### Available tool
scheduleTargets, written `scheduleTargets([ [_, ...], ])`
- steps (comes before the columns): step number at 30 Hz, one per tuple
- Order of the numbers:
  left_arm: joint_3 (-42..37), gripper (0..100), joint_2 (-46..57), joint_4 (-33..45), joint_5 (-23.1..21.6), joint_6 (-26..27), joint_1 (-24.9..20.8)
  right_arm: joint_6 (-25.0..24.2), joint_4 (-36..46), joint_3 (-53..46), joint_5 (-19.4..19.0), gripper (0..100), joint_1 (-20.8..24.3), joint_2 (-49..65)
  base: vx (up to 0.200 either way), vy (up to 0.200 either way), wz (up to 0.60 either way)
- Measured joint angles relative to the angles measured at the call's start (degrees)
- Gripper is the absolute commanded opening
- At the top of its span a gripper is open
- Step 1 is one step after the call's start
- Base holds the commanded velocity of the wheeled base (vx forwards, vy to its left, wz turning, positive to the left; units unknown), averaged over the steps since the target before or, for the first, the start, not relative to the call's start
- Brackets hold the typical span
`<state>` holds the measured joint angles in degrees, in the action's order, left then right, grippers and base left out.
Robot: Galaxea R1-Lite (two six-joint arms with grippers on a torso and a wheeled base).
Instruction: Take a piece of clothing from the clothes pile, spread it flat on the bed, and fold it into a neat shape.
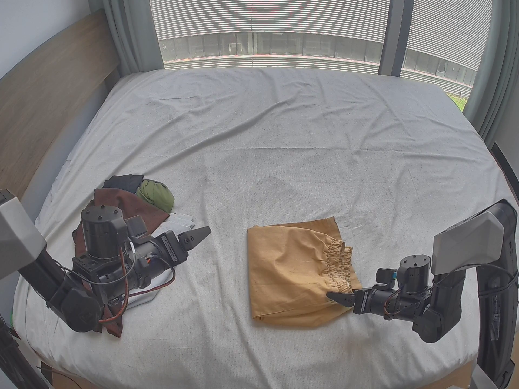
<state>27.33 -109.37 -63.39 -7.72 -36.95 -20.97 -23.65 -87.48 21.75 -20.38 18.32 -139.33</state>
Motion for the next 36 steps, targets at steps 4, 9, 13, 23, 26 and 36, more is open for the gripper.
scheduleTargets([
  [4, -0.1, 100, 0.0, -0.1, 0.0, 0.0, 0.2, -0.7, -0.3, 0.8, 0.1, 100, 0.4, -0.7, 0.0, 0.0, 0.0],
  [9, -0.2, 100, -0.2, -0.2, -0.1, -0.1, 0.2, -0.8, -0.5, 2.3, 1.0, 0, 0.4, -1.7, 0.0, 0.0, 0.0],
  [13, -0.3, 100, -0.5, -0.3, -0.1, 0.0, 0.0, -0.9, -0.5, 2.8, 1.6, 0, 0.4, -2.0, 0.0, 0.0, 0.0],
  [23, -0.4, 100, -1.0, -0.9, -0.1, 0.0, 0.0, -2.9, -0.3, 1.9, 1.6, 0, 0.0, 1.7, 0.0, 0.0, 0.0],
  [26, -0.4, 100, -1.3, -1.0, -0.1, 0.0, 0.0, -3.1, 0.3, 1.5, 1.6, 0, -0.5, 3.5, 0.0, 0.0, 0.0],
  [36, -0.5, 100, -2.7, -3.2, -0.1, 0.0, 0.0, -2.9, 3.9, 1.3, 1.6, 0, -2.6, 4.6, 0.0, 0.0, 0.0],
])
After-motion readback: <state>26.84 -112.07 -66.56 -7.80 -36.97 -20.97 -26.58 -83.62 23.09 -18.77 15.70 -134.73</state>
